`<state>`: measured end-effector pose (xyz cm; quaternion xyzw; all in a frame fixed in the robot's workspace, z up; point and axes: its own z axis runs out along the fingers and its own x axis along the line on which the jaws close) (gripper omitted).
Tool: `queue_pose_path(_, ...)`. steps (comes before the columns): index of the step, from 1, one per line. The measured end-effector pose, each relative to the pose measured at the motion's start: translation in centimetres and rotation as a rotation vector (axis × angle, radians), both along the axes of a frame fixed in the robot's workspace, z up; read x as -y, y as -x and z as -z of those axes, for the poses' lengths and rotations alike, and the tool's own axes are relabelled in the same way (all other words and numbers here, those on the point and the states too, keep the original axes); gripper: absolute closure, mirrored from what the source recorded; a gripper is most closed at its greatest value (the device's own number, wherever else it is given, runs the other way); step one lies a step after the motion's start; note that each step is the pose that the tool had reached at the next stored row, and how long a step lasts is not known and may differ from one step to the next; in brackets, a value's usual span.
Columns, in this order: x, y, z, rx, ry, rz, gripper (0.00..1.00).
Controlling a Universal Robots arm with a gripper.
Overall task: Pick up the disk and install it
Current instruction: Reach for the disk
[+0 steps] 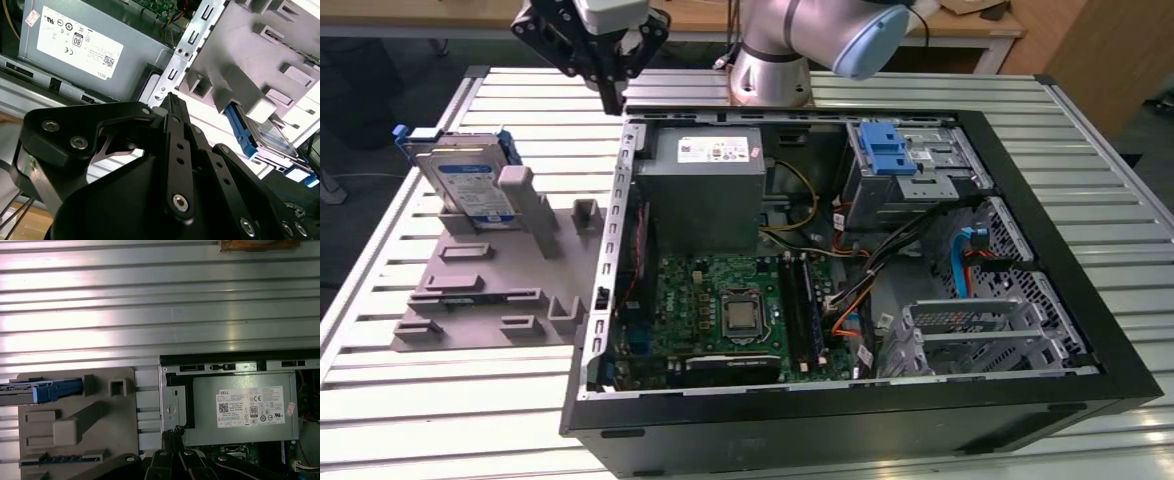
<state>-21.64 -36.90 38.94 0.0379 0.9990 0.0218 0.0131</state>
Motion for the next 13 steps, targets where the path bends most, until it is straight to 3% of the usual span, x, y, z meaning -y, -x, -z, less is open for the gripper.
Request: queue_pose_path(13, -0.45, 2.45, 0.06, -0.0001, 0.0001, 0.000, 0.89)
